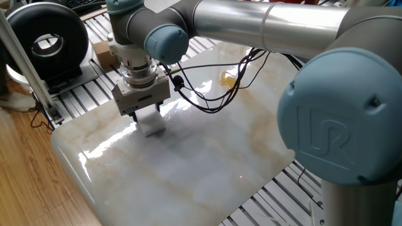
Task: Clean the tabletop with a sponge
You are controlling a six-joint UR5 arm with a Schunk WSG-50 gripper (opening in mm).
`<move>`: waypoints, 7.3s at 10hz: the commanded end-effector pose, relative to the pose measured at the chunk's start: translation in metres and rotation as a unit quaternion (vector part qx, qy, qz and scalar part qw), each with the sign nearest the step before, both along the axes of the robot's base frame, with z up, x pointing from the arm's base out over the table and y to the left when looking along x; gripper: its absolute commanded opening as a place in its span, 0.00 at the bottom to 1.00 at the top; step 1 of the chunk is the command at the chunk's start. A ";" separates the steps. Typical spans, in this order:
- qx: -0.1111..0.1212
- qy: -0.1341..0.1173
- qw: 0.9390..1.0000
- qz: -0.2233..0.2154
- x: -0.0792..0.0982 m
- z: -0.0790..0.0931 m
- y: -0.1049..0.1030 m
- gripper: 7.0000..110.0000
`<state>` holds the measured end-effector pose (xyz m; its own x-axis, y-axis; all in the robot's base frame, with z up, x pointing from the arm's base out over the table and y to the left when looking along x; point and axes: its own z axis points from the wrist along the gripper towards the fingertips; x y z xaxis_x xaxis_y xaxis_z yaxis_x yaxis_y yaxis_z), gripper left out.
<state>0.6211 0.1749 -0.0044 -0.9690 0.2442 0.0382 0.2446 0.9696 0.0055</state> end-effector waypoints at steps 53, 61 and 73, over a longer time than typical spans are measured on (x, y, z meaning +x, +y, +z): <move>0.043 -0.009 0.965 0.259 0.044 0.031 0.026 0.00; -0.025 -0.030 0.986 0.163 0.030 0.006 -0.123 0.00; 0.024 -0.032 0.984 0.171 0.025 0.052 -0.020 0.00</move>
